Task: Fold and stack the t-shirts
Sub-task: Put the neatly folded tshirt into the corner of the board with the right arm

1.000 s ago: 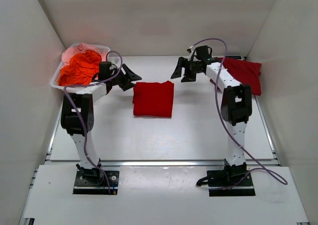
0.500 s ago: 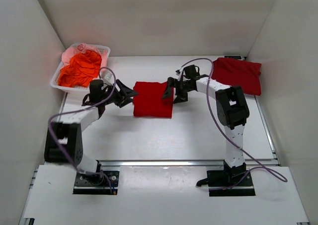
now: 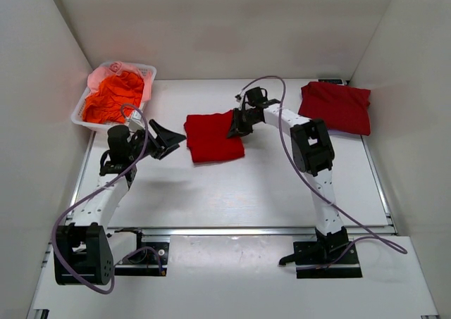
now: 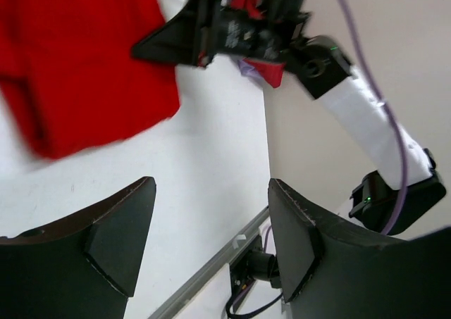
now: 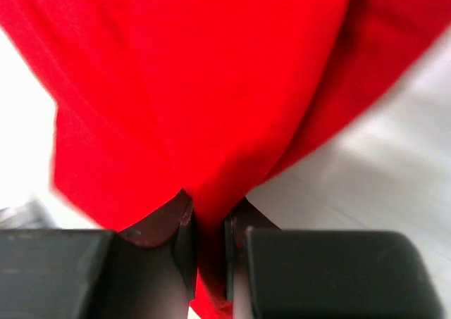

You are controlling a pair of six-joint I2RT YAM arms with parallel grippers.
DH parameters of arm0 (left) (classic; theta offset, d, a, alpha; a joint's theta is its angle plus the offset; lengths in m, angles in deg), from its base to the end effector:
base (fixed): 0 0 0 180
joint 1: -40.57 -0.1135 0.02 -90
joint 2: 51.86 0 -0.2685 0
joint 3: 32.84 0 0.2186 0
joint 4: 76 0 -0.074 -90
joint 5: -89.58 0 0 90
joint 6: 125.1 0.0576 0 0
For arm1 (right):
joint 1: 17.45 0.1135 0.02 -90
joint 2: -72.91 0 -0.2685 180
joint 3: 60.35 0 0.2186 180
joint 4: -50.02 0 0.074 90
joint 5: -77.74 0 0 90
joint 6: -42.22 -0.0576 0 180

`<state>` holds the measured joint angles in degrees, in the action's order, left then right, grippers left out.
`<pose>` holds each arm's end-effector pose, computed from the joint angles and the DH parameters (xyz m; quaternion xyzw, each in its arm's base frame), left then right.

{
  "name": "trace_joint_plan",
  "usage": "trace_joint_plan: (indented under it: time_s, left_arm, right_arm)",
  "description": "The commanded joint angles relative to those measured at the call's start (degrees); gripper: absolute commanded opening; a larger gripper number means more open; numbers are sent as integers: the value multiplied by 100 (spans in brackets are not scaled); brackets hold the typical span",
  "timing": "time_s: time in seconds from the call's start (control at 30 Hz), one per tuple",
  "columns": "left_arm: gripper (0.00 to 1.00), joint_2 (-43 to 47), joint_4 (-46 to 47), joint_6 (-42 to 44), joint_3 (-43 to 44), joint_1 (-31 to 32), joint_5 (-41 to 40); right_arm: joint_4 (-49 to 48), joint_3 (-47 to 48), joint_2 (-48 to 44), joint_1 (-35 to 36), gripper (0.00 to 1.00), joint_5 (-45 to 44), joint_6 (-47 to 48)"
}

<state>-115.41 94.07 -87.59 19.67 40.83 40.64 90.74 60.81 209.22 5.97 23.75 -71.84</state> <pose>0.2244 -0.0389 0.2700 -0.1612 0.7803 -0.4946 0.3470 0.4388 0.2270 0.1420 -0.0856 0.9097 0.3828 0.1365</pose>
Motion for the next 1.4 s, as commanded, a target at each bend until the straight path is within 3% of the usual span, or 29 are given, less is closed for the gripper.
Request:
trace_joint_plan:
  time_s: [0.0, 0.13, 0.17, 0.37, 0.53, 0.8, 0.9, 0.93, 0.97, 1.07, 1.13, 1.17, 1.23, 1.3, 1.37]
  left_arm:
    - [76, 150, 32, -50, -238, 36, 95]
    - [75, 36, 217, -104, -318, 142, 69]
    - [75, 1, 165, -60, -292, 159, 52]
    - [75, -166, 200, 54, -213, 142, 60]
    - [74, -315, 288, 90, -283, 142, 96]
    - [75, -482, 112, 318, -204, 89, 43]
    - [80, -535, 103, 353, -204, 124, 34]
    - [89, -544, 86, 371, -204, 107, 8]
    - [98, -545, 16, 432, -160, 133, 16]
    - [99, -597, -238, 695, -64, 150, -36]
    - [99, -580, -336, 792, -63, 159, -54]
    - [99, -519, -397, 845, -98, 177, -54]
    - [99, -440, -494, 872, -168, 203, -37]
    - [99, -343, -529, 915, -230, 230, 33]
    - [99, -246, -600, 1108, -230, 264, 121]
  right_arm:
    - [1394, 427, -612, -364, 0, -2216, 1601]
    - [1660, 359, -1342, -786, 0, -3265, 2352]
    - [1590, 297, -1648, -960, 0, -3345, 2779]
    - [1826, 734, -2196, -2075, 0, -3286, 3231]
    - [2196, 1570, -1705, -3192, 0, -3109, 3566]
    - [1967, 2123, -766, -4178, 0, -3003, 3645]
    - [1977, 2650, -273, -4390, 0, -3029, 3452]
    - [1907, 2739, -220, -4451, 1, -3056, 3408]
    - [1889, 2748, -141, -4417, 10, -3100, 3390]
    - [1818, 2757, -140, -4312, 18, -3582, 3223]
    - [1669, 2774, -297, -4189, 23, -4799, 3083]
    - [1590, 2775, -437, -4101, 33, -5310, 2978]
    - [1433, 2618, -735, -3968, 76, -5882, 2802]
    - [1196, 2337, -1130, -3837, 99, -6279, 2818]
    - [879, 1959, -1597, -3740, 99, -6290, 2784]
